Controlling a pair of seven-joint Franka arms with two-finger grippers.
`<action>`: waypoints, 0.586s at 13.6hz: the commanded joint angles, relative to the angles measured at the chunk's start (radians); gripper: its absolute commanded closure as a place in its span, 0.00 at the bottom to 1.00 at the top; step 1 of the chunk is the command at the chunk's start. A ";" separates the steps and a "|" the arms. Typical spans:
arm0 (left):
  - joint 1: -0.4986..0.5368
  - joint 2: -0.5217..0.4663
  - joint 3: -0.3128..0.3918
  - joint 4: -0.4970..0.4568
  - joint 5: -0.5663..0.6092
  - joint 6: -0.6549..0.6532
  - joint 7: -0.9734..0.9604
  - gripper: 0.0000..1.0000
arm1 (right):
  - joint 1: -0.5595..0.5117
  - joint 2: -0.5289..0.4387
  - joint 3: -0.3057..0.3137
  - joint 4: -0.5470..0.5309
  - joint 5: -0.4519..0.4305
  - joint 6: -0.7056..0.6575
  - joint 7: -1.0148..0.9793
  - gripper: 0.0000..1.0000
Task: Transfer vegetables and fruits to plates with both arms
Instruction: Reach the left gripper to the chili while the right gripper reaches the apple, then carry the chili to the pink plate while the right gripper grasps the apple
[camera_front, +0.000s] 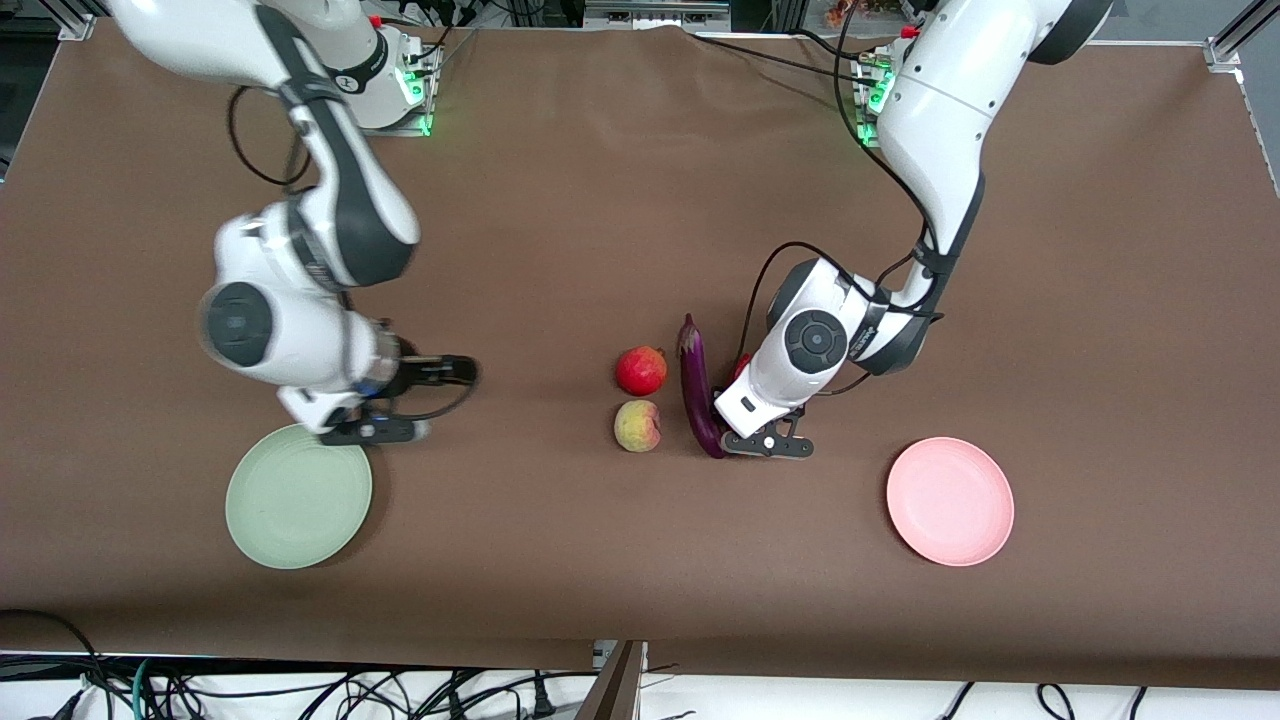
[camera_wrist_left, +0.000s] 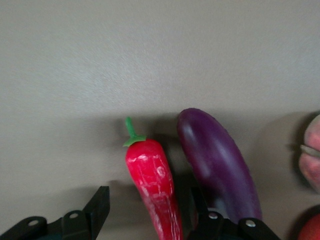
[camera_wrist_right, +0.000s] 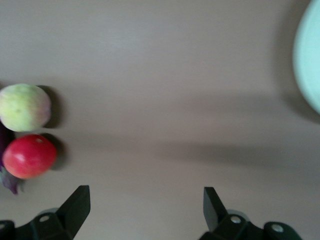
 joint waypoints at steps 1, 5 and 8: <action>-0.011 0.005 0.011 -0.016 -0.016 0.020 -0.003 0.62 | 0.084 0.033 -0.011 0.004 0.002 0.070 0.083 0.00; 0.009 -0.027 0.013 -0.013 -0.016 0.002 0.005 1.00 | 0.159 0.082 -0.010 0.004 0.015 0.115 0.091 0.00; 0.054 -0.088 0.016 -0.005 -0.003 -0.050 0.008 1.00 | 0.213 0.130 -0.010 0.004 0.014 0.225 0.143 0.00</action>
